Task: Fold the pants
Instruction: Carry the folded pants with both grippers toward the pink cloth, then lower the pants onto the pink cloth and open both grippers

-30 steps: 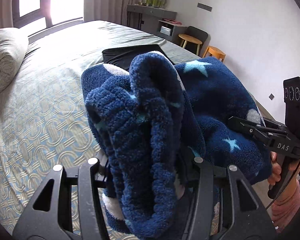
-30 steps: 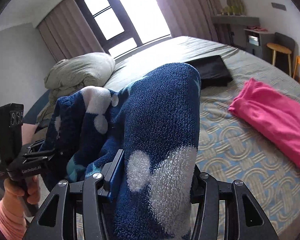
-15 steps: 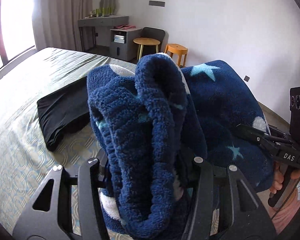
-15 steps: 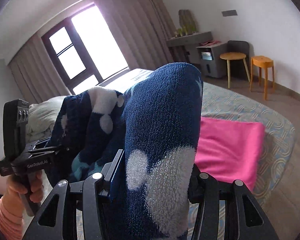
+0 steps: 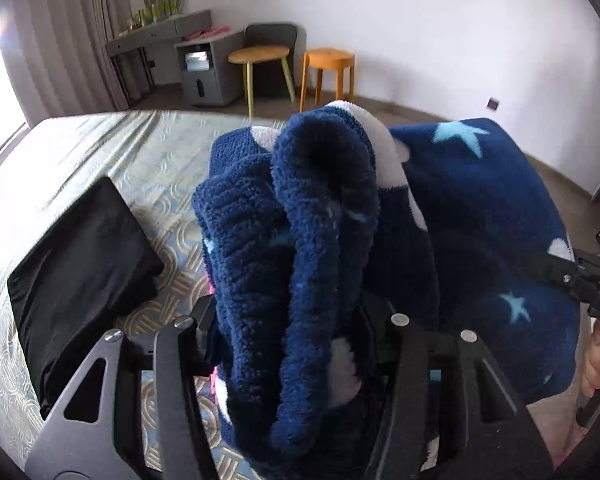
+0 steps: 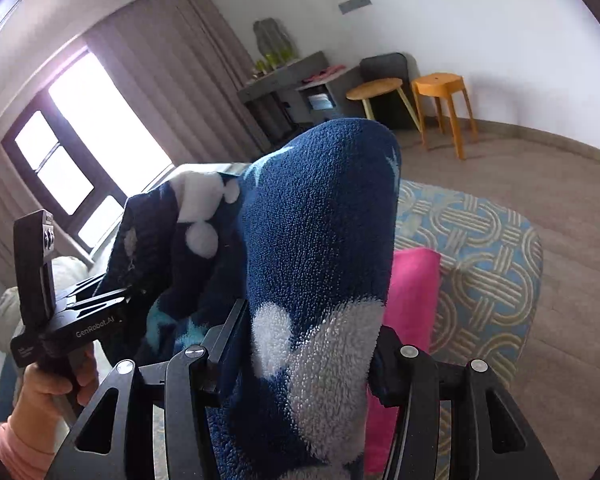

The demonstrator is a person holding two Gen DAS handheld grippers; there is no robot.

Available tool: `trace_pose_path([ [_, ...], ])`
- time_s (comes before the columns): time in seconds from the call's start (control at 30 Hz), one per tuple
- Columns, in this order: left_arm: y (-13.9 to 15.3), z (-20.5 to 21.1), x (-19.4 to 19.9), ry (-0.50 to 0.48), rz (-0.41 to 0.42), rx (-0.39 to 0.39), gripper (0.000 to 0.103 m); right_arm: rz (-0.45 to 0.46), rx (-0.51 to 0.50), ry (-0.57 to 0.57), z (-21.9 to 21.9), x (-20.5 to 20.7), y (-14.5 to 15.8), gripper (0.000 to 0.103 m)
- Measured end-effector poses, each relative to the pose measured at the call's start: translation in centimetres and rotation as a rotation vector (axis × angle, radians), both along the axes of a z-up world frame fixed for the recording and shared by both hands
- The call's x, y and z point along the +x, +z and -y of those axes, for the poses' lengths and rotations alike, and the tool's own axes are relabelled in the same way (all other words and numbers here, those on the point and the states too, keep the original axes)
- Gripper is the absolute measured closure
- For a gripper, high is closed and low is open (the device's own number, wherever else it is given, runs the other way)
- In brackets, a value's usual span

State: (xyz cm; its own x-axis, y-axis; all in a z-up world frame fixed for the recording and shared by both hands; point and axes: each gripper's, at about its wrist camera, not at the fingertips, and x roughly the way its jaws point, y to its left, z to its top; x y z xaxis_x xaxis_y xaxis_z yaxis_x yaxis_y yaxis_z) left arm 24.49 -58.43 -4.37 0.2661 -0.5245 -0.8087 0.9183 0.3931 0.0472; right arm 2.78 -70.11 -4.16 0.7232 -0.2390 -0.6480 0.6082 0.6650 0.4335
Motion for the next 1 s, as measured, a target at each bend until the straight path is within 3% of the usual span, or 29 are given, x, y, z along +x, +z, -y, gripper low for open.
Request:
trace_pose_path([
  [0.03, -2.2, 0.6, 0.5, 0.030, 0.016, 0.060, 0.043, -0.049, 0.024, -0.016, 0.6, 0.3, -1.4, 0.051],
  [0.1, -3.4, 0.5, 0.6, 0.046, 0.059, 0.021, 0.031, -0.128, 0.031, -0.045, 1.5, 0.7, -4.3, 0.038],
  [0.13, -3.4, 0.3, 0.5, 0.043, 0.079, 0.006, 0.027, -0.116, 0.019, -0.058, 1.7, 0.3, -5.1, 0.023],
  [0.17, -3.4, 0.1, 0.3, 0.030, 0.082, 0.000, 0.027, -0.107, 0.018, -0.075, 1.8, -0.2, -5.5, 0.017],
  [0.27, -3.3, 0.5, 1.1, 0.007, 0.093, -0.005, 0.022, -0.075, 0.067, -0.078, 2.2, -1.3, -6.2, 0.011],
  [0.37, -3.4, 0.7, 2.3, 0.026, 0.048, -0.015, 0.019, -0.091, 0.052, -0.092, 2.2, -1.3, -6.5, 0.007],
  [0.53, -3.7, 0.5, 2.1, 0.062, 0.047, -0.022, 0.015, -0.140, -0.006, -0.101, 1.3, -0.7, -6.0, 0.005],
  [0.67, -1.3, -0.8, 0.7, 0.094, 0.068, -0.059, 0.017, -0.140, 0.026, -0.127, 2.1, -0.7, -5.3, 0.005],
  [0.83, 3.4, -3.6, -3.2, 0.031, 0.194, -0.117, 0.017, -0.102, -0.133, -0.173, -1.6, -3.0, -0.6, 0.008],
  [1.0, 6.5, -7.4, -6.8, 0.033, 0.154, -0.176, 0.017, -0.049, -0.198, -0.096, -6.8, -4.9, 3.5, 0.008],
])
